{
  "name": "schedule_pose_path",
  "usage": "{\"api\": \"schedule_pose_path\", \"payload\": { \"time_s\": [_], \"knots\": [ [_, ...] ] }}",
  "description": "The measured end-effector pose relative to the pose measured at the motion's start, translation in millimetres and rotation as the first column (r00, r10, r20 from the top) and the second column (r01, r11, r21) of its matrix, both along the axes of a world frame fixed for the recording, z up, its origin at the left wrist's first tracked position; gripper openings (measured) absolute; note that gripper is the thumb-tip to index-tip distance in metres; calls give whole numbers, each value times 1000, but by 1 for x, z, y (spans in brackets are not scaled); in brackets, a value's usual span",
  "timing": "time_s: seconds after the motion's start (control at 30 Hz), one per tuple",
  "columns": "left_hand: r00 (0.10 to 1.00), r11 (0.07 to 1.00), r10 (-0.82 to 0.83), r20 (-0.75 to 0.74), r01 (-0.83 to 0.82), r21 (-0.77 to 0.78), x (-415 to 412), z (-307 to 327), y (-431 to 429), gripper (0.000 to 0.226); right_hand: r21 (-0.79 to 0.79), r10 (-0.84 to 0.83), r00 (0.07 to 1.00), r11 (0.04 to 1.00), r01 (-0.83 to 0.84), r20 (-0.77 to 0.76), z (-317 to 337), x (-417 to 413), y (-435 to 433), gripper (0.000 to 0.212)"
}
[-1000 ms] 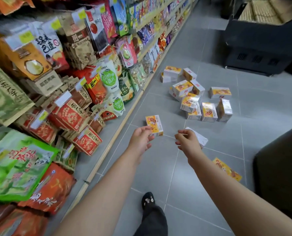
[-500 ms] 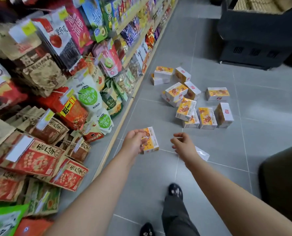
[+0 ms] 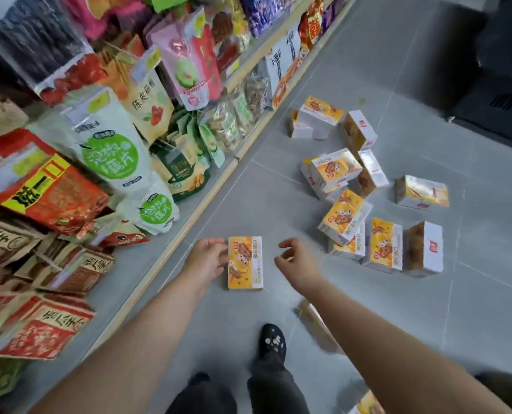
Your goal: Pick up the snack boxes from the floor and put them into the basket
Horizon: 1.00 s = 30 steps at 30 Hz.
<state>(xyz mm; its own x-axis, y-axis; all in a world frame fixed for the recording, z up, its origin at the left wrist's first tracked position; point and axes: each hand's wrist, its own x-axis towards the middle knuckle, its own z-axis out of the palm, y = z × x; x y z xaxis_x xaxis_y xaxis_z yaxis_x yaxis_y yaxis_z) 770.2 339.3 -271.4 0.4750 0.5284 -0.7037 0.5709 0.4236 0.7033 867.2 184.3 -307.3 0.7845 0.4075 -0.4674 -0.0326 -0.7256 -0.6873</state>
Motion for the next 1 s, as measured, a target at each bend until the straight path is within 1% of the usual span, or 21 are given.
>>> {"api": "schedule_pose_path", "payload": {
  "time_s": [0.07,0.13,0.23,0.27,0.3,0.37,0.43,0.47,0.53,0.57,0.63,0.67,0.7,0.73,0.77,0.8,0.83,0.87,0.9,0.93,1.0],
  "knots": [
    [999,1000,0,-36,1,27,21,-38,16,13,-39,78,997,996,-79,-7,-35,21,18,34],
    [999,999,-3,-46,5,41,44,-90,33,16,-66,154,988,986,-155,-23,-86,42,39,38],
    [995,1000,-23,-95,22,-11,65,-164,48,14,-101,214,977,972,-214,-5,-156,64,62,46],
    [993,999,-44,-108,40,-32,71,-190,50,16,-111,230,973,967,-230,-15,-183,69,68,48],
    [990,997,-60,-128,54,-47,76,-222,53,23,-118,242,970,963,-243,-22,-215,74,74,49],
    [980,995,-87,-176,77,-63,87,-282,53,32,-140,240,970,959,-245,-52,-272,83,82,52],
    [963,992,-128,-237,120,-49,92,-351,56,31,-161,231,970,957,-241,-81,-337,88,89,57],
    [955,990,-140,-261,130,-54,95,-377,59,27,-171,202,974,961,-217,-100,-362,91,93,60],
    [943,989,-143,-300,148,-6,92,-446,64,12,-180,130,982,972,-154,-138,-427,91,100,64],
    [930,986,-156,-332,169,10,92,-473,68,17,-181,90,982,976,-120,-166,-453,93,102,64],
    [893,977,-172,-415,207,42,89,-529,76,55,-199,-13,973,979,-34,-229,-492,94,106,61],
    [879,976,-166,-447,212,54,86,-558,80,68,-216,-64,967,976,10,-245,-507,96,107,57],
    [872,976,-160,-463,211,60,86,-580,82,78,-226,-107,965,973,51,-241,-522,98,107,53],
    [876,979,-155,-458,198,48,85,-606,83,81,-235,-153,958,967,96,-242,-535,100,107,51],
    [883,982,-164,-440,189,12,86,-609,80,76,-227,-216,941,961,157,-261,-547,102,107,52],
    [894,983,-182,-411,181,-40,88,-602,76,66,-206,-285,904,952,228,-318,-553,103,106,51],
    [905,980,-198,-377,175,-95,90,-595,72,54,-170,-340,847,940,295,-408,-557,102,107,48],
    [919,977,-200,-339,162,-136,92,-590,68,45,-142,-366,799,929,341,-476,-560,100,108,46],
    [929,975,-198,-314,153,-161,92,-585,65,40,-127,-385,772,918,375,-505,-562,98,108,45],
    [938,977,-184,-292,142,-159,92,-581,64,35,-120,-404,761,908,401,-508,-558,94,109,45],
    [950,984,-165,-263,140,-114,87,-555,67,28,-108,-434,746,890,444,-506,-534,88,111,53]
  ]
}}
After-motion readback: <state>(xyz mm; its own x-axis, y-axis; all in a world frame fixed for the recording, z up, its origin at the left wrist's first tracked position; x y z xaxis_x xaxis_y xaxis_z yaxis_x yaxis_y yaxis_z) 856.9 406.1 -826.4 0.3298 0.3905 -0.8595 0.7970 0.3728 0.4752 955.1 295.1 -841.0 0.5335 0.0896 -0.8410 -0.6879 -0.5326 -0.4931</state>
